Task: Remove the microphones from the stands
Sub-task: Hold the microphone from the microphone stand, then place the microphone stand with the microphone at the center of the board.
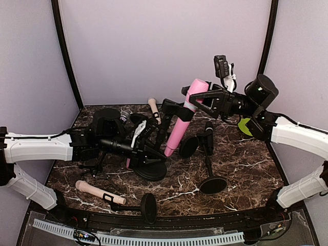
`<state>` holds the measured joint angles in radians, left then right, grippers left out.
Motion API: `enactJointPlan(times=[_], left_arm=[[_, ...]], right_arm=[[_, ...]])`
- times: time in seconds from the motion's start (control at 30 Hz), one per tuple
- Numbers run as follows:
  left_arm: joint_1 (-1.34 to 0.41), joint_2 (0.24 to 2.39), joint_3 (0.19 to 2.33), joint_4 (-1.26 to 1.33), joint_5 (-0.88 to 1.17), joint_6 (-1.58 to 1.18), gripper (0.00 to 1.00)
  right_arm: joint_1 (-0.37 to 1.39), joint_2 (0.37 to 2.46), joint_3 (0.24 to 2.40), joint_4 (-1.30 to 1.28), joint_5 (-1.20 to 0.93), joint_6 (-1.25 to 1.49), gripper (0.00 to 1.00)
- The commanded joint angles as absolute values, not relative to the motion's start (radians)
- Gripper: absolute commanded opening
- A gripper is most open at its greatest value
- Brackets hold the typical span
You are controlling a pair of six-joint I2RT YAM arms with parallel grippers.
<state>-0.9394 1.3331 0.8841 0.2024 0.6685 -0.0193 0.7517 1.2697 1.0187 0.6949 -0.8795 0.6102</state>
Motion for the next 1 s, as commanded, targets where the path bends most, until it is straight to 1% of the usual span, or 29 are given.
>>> enactJointPlan(times=[0.0, 0.13, 0.2, 0.27, 0.33, 0.43, 0.53, 0.6, 0.7, 0.97], left_arm=[[-0.940, 1.312, 0.911, 0.260, 0.630, -0.006, 0.00], [-0.939, 1.323, 0.887, 0.283, 0.601, 0.034, 0.00], [-0.940, 1.330, 0.868, 0.315, 0.591, 0.047, 0.00], [-0.939, 1.342, 0.853, 0.370, 0.580, 0.052, 0.00], [-0.941, 1.362, 0.850, 0.402, 0.562, 0.050, 0.00], [-0.965, 1.400, 0.837, 0.465, 0.471, 0.053, 0.00], [-1.004, 1.451, 0.781, 0.669, 0.406, 0.038, 0.00], [-1.033, 1.502, 0.771, 0.758, 0.368, 0.035, 0.00], [-1.066, 1.591, 0.798, 0.800, 0.355, 0.046, 0.00], [-1.083, 1.731, 0.775, 0.951, 0.331, 0.043, 0.00]], right_arm=[[0.761, 1.269, 1.046, 0.646, -0.853, 0.562, 0.57], [0.765, 1.260, 1.039, 0.520, -0.784, 0.476, 0.39], [0.768, 1.251, 1.024, 0.480, -0.758, 0.444, 0.33], [0.770, 1.236, 1.001, 0.452, -0.729, 0.414, 0.30], [0.772, 1.217, 0.976, 0.425, -0.695, 0.387, 0.29], [0.774, 1.178, 0.939, 0.373, -0.656, 0.342, 0.27], [0.776, 1.149, 0.945, 0.275, -0.616, 0.284, 0.26], [0.778, 1.132, 0.943, 0.230, -0.593, 0.253, 0.26], [0.778, 1.117, 0.924, 0.197, -0.563, 0.228, 0.26], [0.786, 1.066, 0.794, 0.251, -0.472, 0.252, 0.25]])
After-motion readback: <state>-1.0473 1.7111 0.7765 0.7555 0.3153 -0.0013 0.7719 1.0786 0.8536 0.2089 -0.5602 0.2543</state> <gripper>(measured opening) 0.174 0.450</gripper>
